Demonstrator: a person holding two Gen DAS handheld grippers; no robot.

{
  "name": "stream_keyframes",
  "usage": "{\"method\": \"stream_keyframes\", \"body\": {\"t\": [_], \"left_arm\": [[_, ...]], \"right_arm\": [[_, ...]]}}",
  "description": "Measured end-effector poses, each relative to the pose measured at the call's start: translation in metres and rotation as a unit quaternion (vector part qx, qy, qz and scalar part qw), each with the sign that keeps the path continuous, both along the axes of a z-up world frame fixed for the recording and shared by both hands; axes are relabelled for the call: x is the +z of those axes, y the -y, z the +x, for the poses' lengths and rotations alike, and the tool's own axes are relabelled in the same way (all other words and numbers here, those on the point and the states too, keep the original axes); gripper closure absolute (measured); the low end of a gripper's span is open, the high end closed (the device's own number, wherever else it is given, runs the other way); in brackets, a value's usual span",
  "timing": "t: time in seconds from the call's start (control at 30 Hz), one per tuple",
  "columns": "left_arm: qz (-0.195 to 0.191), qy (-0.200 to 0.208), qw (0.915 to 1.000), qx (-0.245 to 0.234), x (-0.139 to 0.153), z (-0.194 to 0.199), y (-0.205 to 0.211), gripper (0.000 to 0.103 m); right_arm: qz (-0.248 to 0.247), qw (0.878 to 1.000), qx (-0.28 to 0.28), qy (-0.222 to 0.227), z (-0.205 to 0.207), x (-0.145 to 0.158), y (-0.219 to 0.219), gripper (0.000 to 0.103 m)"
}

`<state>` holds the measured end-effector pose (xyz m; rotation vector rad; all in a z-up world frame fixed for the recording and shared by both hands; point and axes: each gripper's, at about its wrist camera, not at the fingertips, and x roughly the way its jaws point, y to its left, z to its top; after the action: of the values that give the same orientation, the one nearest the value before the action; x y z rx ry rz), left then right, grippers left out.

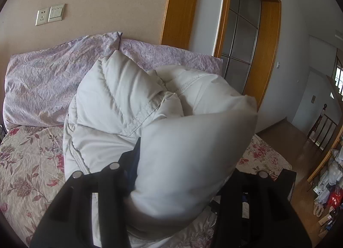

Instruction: Fold large clothes

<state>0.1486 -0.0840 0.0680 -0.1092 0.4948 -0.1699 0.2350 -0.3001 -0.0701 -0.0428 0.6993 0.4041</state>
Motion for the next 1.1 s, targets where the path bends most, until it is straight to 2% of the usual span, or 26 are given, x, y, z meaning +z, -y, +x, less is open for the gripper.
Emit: {"method": "stream_keyframes", "body": {"t": [0.1, 0.4, 0.73, 1.1], "left_arm": [[0.008, -0.011, 0.9998, -0.01, -0.01, 0.008, 0.015, 0.055], [0.023, -0.044, 0.9981, -0.037, -0.037, 0.028, 0.046, 0.053], [0.046, -0.071, 0.9938, -0.072, -0.068, 0.044, 0.082, 0.051], [0.046, -0.103, 0.9869, -0.115, -0.091, 0.057, 0.106, 0.046]], "right_arm": [[-0.011, 1.0, 0.006, 0.007, -0.004, -0.005, -0.001, 0.048], [0.0, 1.0, 0.014, 0.015, -0.013, -0.019, 0.013, 0.048], [0.048, 0.999, 0.011, 0.021, -0.023, -0.03, 0.031, 0.048], [0.081, 0.996, -0.003, 0.036, -0.03, -0.036, 0.038, 0.048]]}}
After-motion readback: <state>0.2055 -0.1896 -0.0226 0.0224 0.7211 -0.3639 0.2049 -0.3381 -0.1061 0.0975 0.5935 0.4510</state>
